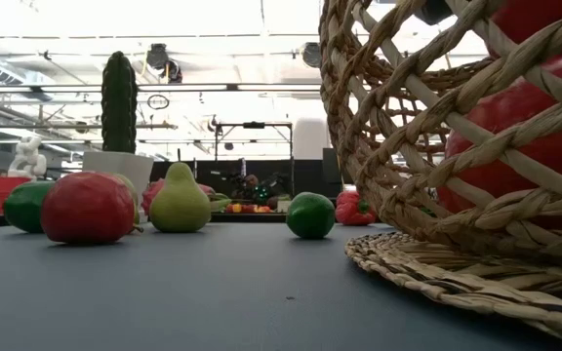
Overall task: Build produce basket
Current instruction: Put the red apple into the brown basket
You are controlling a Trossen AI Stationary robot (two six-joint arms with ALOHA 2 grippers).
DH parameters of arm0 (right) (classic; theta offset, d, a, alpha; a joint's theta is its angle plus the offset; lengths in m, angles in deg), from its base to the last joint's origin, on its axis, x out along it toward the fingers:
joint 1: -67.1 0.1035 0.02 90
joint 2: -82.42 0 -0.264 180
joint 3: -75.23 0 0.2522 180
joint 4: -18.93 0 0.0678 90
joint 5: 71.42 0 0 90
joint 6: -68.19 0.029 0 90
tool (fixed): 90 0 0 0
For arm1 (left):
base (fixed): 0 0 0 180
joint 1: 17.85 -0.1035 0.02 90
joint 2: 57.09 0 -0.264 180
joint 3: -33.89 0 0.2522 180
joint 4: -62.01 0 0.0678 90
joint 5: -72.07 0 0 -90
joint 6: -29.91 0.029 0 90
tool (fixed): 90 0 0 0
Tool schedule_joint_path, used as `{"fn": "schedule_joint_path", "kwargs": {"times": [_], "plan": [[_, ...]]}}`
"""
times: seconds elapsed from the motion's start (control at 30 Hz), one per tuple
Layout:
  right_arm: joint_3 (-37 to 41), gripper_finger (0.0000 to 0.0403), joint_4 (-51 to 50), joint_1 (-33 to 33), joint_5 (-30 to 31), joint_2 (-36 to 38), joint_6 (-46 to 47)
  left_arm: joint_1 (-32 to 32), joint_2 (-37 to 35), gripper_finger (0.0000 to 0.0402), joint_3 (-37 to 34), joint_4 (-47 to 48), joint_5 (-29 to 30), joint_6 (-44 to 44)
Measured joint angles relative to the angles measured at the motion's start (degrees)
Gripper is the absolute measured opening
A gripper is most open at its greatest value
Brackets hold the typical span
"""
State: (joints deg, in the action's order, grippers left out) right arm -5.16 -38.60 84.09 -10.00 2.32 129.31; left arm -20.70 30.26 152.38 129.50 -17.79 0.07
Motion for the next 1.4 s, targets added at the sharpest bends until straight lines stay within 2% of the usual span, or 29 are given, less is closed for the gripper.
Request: {"fn": "schedule_joint_path", "kwargs": {"times": [0.27, 0.43, 0.5, 0.67, 0.8, 0.9, 1.17, 1.27, 1.4], "plan": [[0.0, 0.04, -2.8, 0.0, -1.1, 0.0, -4.1, -0.1, 0.0, 0.0399, 0.0, 0.0, 0.0, 0.2], [0.0, 0.04, -2.2, 0.0, 6.2, 0.0, -6.6, -0.1, 0.0, 0.0399, 0.0, 0.0, 0.0, 0.1], [0.0, 0.04, -0.2, 0.0, 7.3, 0.0, -8.2, -0.1, 0.0, 0.0399, 0.0, 0.0, 0.0, 0.1], [0.0, 0.0382, 6.4, 0.1, 4.7, 0.0, -13.3, -0.1, 0.0, 0.0399, 0.0, 0.0, 0.0, 0.3], [0.0, 0.0376, 9.5, 0.7, 6.3, 0.0, -17.3, -0.1, 0.0, 0.0399, 0.0, 0.0, 0.0, 0.8], [0.0, 0.0394, 8.8, 1.4, 6.4, 0.0, -19.5, -0.1, 0.0, 0.0399, 0.0, 0.0, 0.0, 0.8], [0.0, 0.0397, 6.6, 2.7, 8.2, 0.0, -25.3, -0.1, 0.0, 0.0399, 0.0, 0.0, 0.3, 0.6], [0.0, 0.0399, 2.6, 3.4, 9.9, 0.0, -31.8, -0.1, 0.0, 0.0399, 0.0, 0.0, 0.4, 0.6], [0.0, 0.0397, -0.6, 6.4, 15.7, 0.1, -50.2, -0.1, 0.0, 0.0399, 0.0, 0.0, 0.4, 0.5]]}}
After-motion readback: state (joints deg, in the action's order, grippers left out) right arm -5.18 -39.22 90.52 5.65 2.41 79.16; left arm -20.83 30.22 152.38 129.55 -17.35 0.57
